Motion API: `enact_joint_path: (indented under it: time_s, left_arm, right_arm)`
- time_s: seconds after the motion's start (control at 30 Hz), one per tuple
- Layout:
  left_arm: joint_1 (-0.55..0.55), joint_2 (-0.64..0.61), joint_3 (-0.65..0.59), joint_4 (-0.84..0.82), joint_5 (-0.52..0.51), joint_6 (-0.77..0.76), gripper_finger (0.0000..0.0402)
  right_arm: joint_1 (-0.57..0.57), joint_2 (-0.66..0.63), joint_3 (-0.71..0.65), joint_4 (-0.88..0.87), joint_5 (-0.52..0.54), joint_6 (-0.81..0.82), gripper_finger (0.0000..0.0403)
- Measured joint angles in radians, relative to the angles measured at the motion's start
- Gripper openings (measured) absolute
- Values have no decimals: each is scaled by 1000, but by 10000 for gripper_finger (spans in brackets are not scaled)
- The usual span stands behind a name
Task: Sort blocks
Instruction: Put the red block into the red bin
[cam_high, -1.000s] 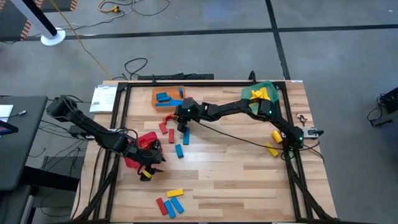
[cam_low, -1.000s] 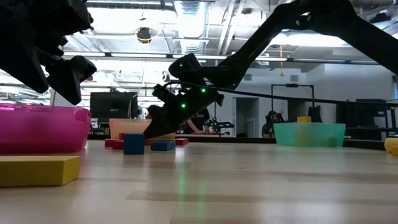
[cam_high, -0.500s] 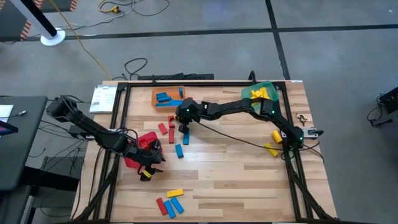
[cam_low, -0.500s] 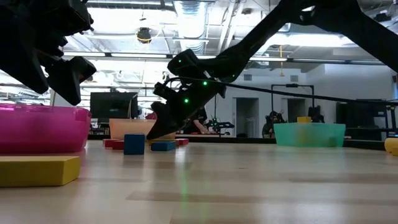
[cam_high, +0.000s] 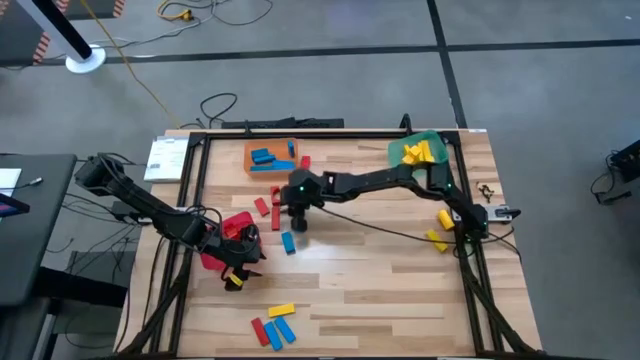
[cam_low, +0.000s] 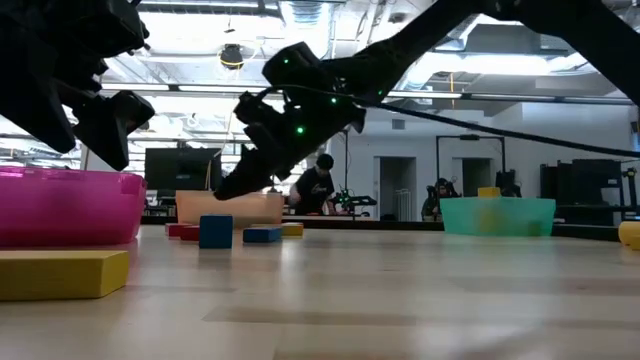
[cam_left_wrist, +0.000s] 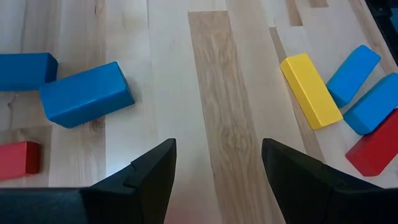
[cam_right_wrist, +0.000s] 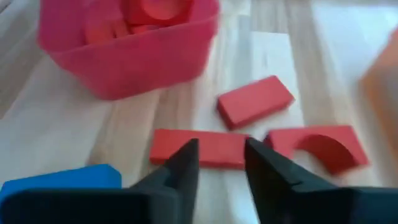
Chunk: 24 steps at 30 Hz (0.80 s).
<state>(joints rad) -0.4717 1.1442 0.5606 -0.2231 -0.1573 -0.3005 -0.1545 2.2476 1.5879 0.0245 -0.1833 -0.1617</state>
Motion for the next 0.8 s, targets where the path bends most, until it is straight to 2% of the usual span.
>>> enact_joint_path:
  time_s: [0.17,0.27,0.47,0.6,0.8]
  left_arm:
    - [0,0,0,4,0,4,233]
    - [0,0,0,4,0,4,233]
    - [0,0,0,4,0,3,233]
    - [0,0,0,5,-2,5,233]
    - [0,0,0,14,-6,6,233]
  right_arm:
    - [18,3,0,38,103,3,222]
    - [4,3,0,49,130,27,247]
    - [-17,2,0,78,128,57,242]
    - [-16,2,0,82,85,91,234]
    - [-18,65,3,134,82,119,234]
